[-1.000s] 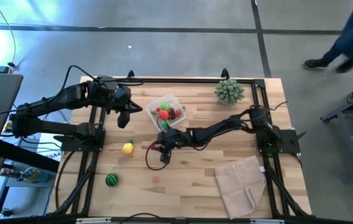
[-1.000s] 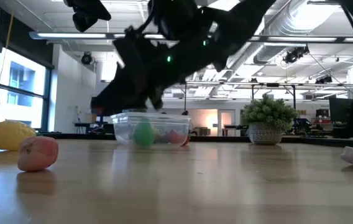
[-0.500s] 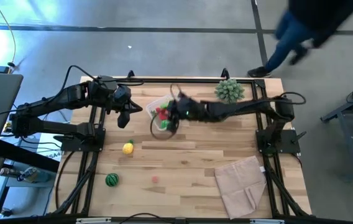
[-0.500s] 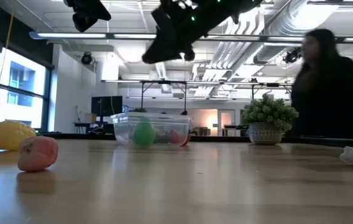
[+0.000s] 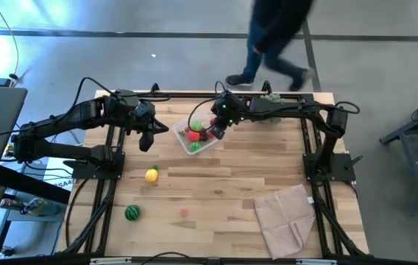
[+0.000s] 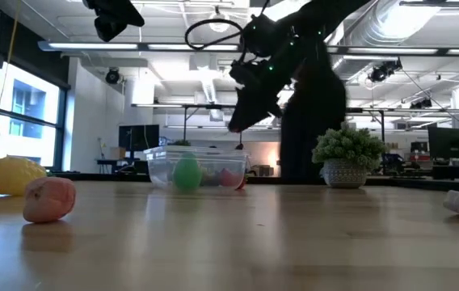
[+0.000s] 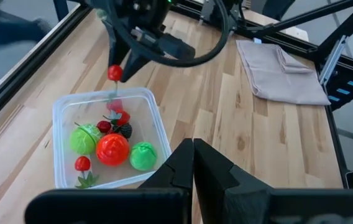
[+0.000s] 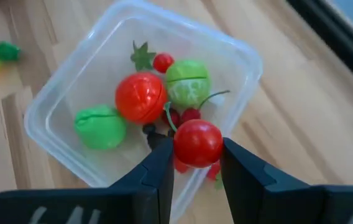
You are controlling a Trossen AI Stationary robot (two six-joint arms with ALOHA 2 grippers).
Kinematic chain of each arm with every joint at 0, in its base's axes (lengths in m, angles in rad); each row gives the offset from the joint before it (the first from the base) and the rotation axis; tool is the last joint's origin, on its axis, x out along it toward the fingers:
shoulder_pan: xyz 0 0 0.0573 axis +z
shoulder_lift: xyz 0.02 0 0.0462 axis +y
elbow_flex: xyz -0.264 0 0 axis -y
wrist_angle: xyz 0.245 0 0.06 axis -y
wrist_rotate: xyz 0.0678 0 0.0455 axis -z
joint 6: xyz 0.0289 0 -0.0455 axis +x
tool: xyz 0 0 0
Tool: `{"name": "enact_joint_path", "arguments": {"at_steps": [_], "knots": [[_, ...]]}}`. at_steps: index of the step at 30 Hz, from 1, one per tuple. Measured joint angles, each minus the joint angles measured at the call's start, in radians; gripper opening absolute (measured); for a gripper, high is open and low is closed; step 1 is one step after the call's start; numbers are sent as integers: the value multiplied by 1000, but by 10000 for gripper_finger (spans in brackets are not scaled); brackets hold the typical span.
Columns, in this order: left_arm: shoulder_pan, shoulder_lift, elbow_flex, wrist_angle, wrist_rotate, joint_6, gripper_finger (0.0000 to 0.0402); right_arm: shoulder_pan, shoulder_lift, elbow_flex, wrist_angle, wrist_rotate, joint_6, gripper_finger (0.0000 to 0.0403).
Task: Pick and placing Produce into tupperware
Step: Put the red cherry into the transparent bin
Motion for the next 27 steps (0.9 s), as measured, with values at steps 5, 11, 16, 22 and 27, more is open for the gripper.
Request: {"name": "enact_joint_path", "arguments": {"at_steps": [5, 11, 16, 22, 27], "knots": [[0, 0, 0, 0, 0, 0, 1, 8, 35, -2, -28, -43, -3, 97], [0, 0, 0, 0, -2, 0, 1, 46, 73, -2, -19, -72, -21, 97], [0, 0, 0, 0, -3, 0, 1, 75, 105, -2, -5, -96, -29, 97], [0, 0, 0, 0, -15, 0, 1, 113, 108, -2, -4, -111, -10, 97], [0, 0, 0, 0, -15, 0, 1, 147, 108, -2, 3, -162, 5, 97]]}}
